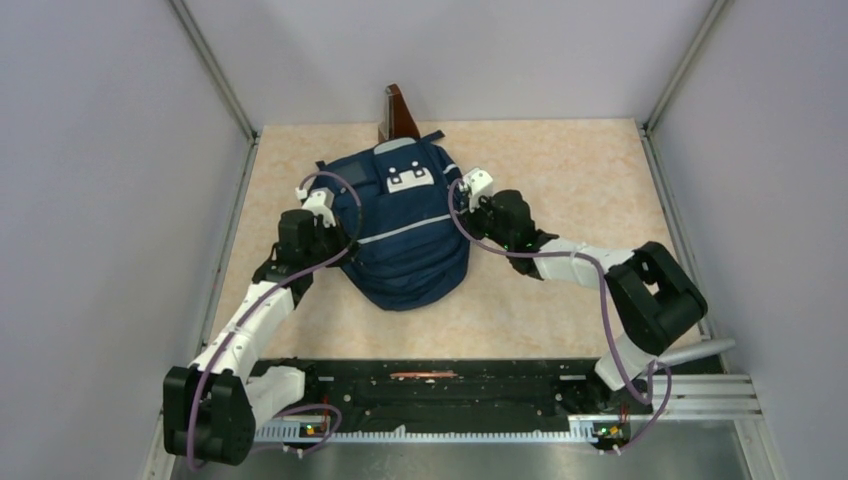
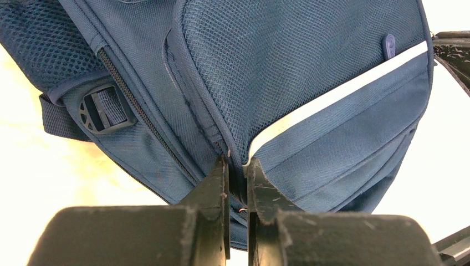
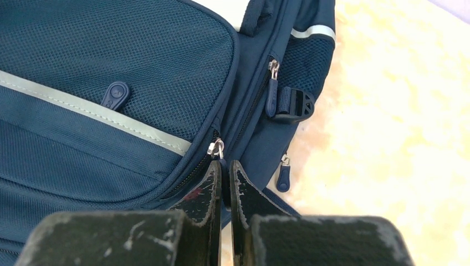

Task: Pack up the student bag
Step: Move the student bag to the center of the board, then reset both arms

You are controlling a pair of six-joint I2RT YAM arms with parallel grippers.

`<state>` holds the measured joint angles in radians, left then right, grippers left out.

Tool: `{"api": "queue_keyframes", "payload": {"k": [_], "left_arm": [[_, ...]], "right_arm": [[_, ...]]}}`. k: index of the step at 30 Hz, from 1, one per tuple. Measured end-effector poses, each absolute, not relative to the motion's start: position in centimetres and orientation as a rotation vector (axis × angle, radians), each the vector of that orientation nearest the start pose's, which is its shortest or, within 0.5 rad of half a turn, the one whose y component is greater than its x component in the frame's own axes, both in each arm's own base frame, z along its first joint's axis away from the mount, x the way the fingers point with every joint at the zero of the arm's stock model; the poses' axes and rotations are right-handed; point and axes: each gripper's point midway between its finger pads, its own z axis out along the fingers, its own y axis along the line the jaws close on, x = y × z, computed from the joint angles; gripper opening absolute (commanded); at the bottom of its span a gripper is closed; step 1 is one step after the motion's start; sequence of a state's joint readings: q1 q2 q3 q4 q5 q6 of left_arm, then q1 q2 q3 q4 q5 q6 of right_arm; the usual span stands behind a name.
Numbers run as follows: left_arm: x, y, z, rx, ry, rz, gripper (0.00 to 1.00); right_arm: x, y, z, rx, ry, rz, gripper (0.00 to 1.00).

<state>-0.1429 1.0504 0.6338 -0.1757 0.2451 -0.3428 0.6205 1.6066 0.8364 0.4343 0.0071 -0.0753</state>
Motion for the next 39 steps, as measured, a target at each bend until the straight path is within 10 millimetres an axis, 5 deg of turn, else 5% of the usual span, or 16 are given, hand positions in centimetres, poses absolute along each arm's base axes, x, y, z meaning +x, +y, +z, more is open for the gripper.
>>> {"api": "queue_keyframes", "payload": {"k": [12, 14, 15, 17, 19, 22, 31, 39], "left_arm": [[30.9, -8.3, 12.9, -0.105, 2.185, -0.448, 0.00], [31.0, -8.1, 12.9, -0.109, 2.184, -0.437, 0.00], [31.0, -8.1, 12.9, -0.111, 2.184, -0.434, 0.06], [31.0, -8.0, 12.8, -0.114, 2.186, -0.429, 0.36], [30.7, -7.7, 12.8, -0.122, 2.194, -0.412, 0.59], [30.3, -6.8, 13.2, -0.134, 2.186, -0.368, 0.78], [29.6, -4.9, 18.4, -0.223, 1.993, -0.308, 0.83], [27.8, -1.5, 22.9, -0.410, 1.855, -0.186, 0.88]], "right_arm": [[42.0, 30.5, 12.8, -0.854, 1.665, 0.362, 0.00], [42.3, 30.8, 13.0, -0.860, 1.646, 0.367, 0.11], [42.3, 30.9, 13.1, -0.860, 1.642, 0.371, 0.24], [42.4, 30.9, 13.2, -0.849, 1.640, 0.374, 0.48], [43.1, 30.2, 13.8, -0.806, 1.636, 0.355, 0.63], [43.9, 28.1, 15.3, -0.721, 1.632, 0.325, 0.71], [39.9, 22.3, 20.9, -0.461, 1.662, 0.352, 0.76], [34.7, 9.8, 22.4, -0.032, 1.776, 0.205, 0.81]]}}
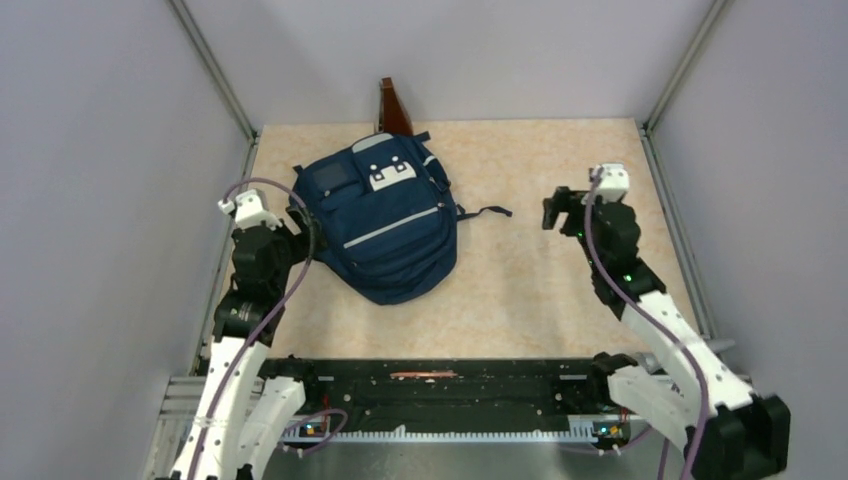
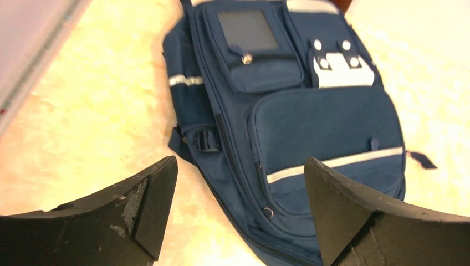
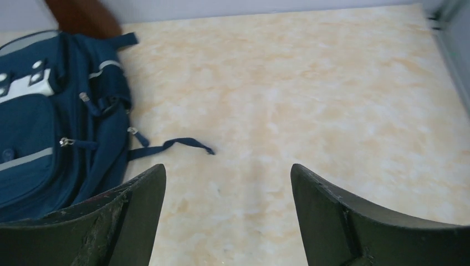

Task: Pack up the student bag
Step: Reset both arms

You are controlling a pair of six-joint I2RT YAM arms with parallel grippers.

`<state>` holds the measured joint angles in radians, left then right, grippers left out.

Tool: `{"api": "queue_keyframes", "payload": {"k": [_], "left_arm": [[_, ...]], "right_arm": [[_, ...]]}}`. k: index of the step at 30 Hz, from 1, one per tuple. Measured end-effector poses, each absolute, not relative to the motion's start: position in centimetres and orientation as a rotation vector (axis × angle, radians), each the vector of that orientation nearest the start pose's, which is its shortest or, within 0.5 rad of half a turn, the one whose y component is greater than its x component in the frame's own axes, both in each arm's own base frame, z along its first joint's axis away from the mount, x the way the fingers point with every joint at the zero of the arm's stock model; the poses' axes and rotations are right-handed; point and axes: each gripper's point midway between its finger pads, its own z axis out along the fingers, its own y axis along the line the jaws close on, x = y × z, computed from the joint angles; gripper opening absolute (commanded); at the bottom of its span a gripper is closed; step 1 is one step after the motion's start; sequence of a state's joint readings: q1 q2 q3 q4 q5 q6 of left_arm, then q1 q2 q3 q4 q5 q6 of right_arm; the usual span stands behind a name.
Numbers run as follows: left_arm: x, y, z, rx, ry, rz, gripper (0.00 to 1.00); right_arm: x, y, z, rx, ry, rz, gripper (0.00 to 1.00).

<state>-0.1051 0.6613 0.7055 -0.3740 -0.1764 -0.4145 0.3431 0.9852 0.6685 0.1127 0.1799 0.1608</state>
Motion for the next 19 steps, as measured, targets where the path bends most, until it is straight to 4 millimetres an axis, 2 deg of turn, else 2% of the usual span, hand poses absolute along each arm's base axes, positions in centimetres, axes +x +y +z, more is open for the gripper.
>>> {"api": "queue_keyframes", "payload": {"k": [3, 6, 9, 11, 13, 15, 19], "left_arm": [[27.1, -0.8, 26.0, -0.419, 1.804, -0.158, 0.88], [26.2, -0.4, 29.6, -0.378, 1.736, -0.145, 0.88], [24.8, -0.1, 31.5, -0.330, 1.671, -0.124, 0.88], [24.0, 0.1, 32.2, -0.306, 1.634, -0.113, 0.88], [23.3, 0.3, 32.2, -0.287, 1.610, -0.102, 0.89], [23.1, 0.3, 31.5, -0.272, 1.615, -0.095, 0.88], [23.2, 0.0, 29.9, -0.250, 1.652, -0.090, 0.88]], "right_arm": [[32.4, 6.3, 24.6, 0.063, 1.720, 0.141, 0.81], [30.1, 4.8, 27.7, 0.098, 1.609, 0.128, 0.81], [28.2, 3.8, 29.3, 0.117, 1.501, 0.125, 0.81], [27.6, 3.4, 29.3, 0.123, 1.463, 0.119, 0.81], [27.5, 3.1, 28.4, 0.122, 1.475, 0.100, 0.81], [27.7, 3.1, 27.5, 0.116, 1.502, 0.087, 0.81], [27.8, 3.1, 27.1, 0.110, 1.516, 0.077, 0.81]]}}
